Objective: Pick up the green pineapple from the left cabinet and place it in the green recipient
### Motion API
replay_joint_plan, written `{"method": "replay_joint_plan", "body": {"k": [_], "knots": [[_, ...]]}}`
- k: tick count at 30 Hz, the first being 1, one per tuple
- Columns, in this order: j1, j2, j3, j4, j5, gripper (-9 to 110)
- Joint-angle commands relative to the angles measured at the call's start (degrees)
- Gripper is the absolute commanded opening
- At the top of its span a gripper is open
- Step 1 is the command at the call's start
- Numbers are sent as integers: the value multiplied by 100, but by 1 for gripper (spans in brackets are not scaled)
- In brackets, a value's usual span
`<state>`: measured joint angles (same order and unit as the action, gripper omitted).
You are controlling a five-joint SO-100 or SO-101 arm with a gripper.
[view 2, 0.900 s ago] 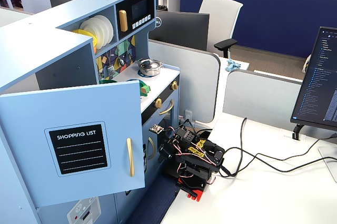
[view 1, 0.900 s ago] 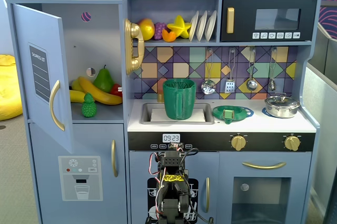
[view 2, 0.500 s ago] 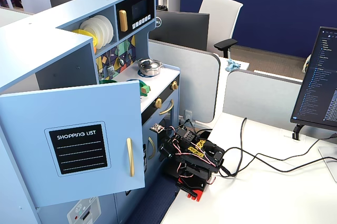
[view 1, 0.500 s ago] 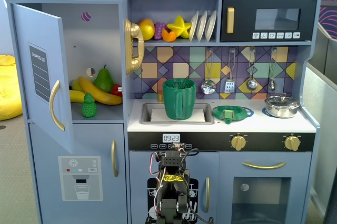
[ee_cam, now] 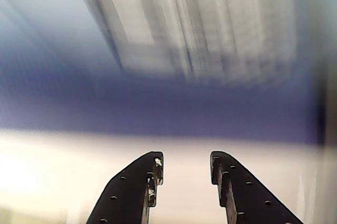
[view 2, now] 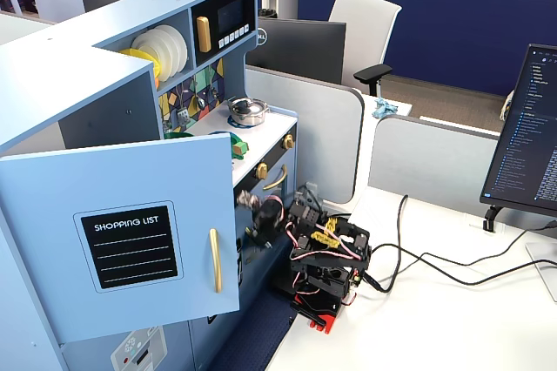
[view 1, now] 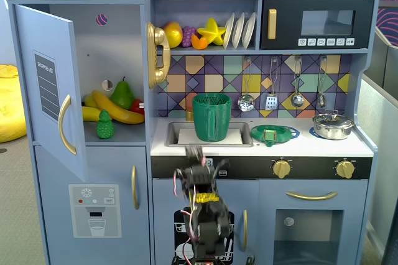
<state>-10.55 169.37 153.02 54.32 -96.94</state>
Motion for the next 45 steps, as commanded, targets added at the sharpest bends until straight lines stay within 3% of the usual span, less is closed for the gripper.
{"method": "replay_joint_plan", "body": {"k": [1, 7, 12, 19, 31, 45], "knots": [[-738, -360, -1898, -466, -431, 0], [-1573, -352, -2628, 44, -1169, 0], [-2039, -439, -2672, -246, -580, 12], [-2619, -1002, -2522, -2364, 650, 35], [-3524, -1828, -1740, -5247, 844, 36], [-3419, -3305, -1362, -6926, 606, 45]]}}
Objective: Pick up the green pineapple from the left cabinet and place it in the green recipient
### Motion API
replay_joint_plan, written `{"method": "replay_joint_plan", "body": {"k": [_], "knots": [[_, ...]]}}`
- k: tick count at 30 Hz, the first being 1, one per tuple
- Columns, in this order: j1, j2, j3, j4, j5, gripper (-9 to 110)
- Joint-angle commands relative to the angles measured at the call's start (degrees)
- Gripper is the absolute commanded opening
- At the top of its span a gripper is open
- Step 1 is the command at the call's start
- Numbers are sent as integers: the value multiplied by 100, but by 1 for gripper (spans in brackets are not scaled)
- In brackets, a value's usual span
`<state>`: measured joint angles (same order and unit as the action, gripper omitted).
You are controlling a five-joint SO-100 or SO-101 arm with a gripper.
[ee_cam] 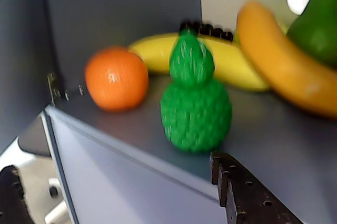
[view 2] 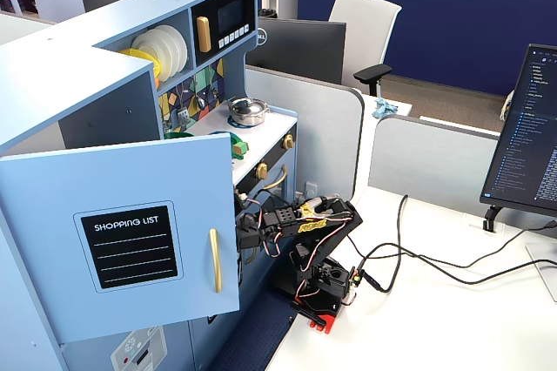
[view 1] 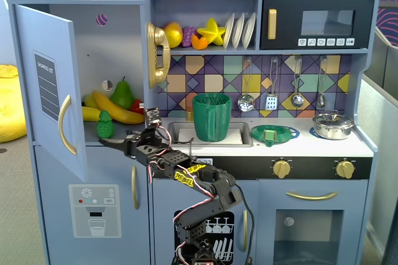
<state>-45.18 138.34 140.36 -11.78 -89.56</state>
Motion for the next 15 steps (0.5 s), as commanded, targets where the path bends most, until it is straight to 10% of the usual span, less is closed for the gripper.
{"method": "replay_joint_plan", "body": {"k": [1, 15], "knots": [[44, -299, -123, -387, -149, 45], [272, -1837, -905, -1406, -598, 42]]}}
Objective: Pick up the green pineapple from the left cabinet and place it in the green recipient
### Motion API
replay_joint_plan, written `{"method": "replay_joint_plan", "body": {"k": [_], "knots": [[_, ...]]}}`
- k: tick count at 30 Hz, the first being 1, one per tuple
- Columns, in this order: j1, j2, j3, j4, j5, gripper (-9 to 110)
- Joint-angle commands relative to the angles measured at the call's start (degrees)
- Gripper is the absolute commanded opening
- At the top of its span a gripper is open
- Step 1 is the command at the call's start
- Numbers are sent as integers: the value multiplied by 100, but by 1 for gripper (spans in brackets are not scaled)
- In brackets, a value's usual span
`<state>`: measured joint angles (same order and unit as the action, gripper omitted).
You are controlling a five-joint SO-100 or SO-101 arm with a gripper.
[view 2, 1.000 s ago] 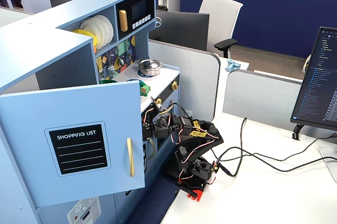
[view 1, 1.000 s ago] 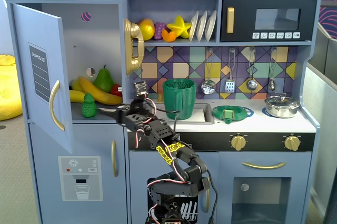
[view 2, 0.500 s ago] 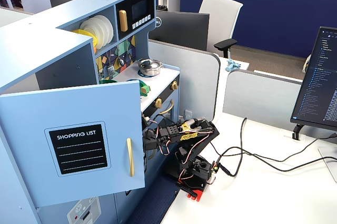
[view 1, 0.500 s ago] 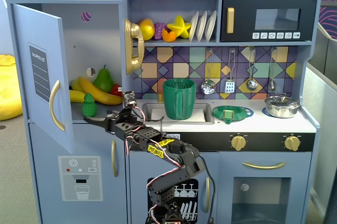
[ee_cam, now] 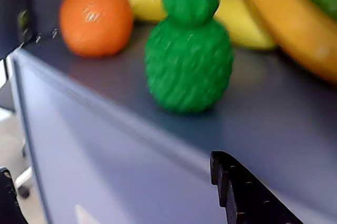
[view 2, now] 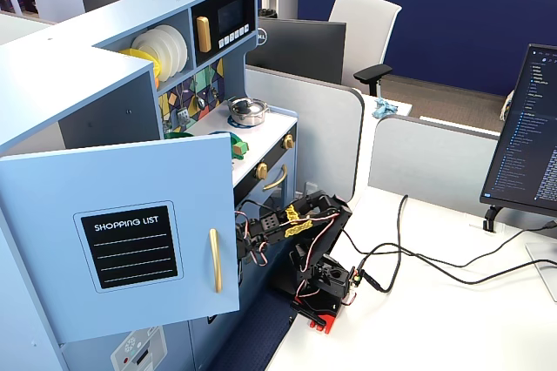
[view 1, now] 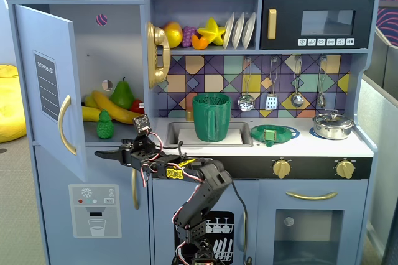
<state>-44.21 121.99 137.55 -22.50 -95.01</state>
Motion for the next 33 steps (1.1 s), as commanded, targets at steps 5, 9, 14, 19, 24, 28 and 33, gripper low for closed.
{"method": "replay_joint_plan", "body": {"k": [5, 9, 14, 19, 24, 28, 33], "knots": [[255, -413, -914, -369, 9, 41], [299, -589, -1116, -360, 97, 43], [272, -835, -1450, -246, 88, 43], [316, -1187, -1872, -220, 62, 43], [334, -1415, -2083, -167, 88, 43], [396, -1652, -2303, -97, 88, 43], [457, -2083, -2777, -26, 114, 43]]}}
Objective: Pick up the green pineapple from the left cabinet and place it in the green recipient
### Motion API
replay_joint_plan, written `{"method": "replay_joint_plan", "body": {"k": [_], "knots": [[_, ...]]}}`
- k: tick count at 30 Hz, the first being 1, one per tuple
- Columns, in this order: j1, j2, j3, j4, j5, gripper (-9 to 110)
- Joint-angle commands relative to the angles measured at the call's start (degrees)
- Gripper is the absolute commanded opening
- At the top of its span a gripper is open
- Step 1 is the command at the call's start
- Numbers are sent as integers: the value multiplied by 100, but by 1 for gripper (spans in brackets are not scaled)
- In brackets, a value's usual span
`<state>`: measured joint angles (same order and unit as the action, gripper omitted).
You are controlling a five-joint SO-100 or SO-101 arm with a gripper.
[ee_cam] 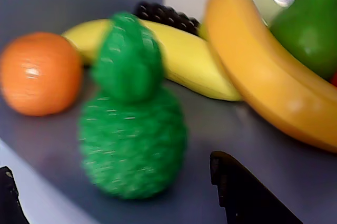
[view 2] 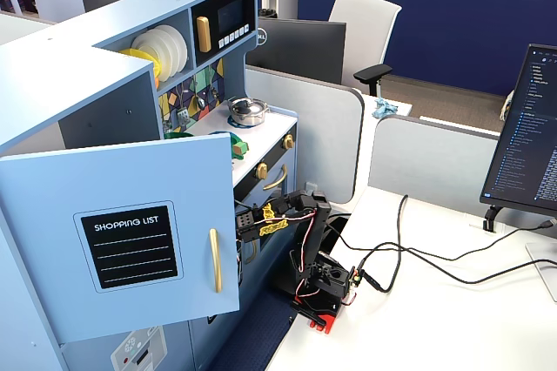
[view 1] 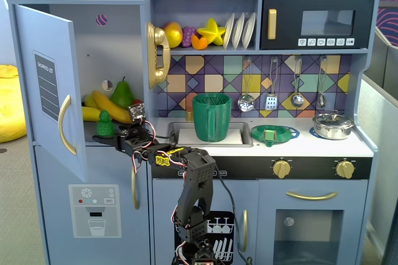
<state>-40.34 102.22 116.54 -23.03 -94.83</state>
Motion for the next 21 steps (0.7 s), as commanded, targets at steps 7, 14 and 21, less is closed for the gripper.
{"method": "replay_joint_plan", "body": {"k": [7, 14, 21], "knots": [[-35, -738, -1397, 105, 62, 42], [-53, -1143, -1740, 193, 44, 40], [-62, -1415, -1819, 492, -220, 20]]}}
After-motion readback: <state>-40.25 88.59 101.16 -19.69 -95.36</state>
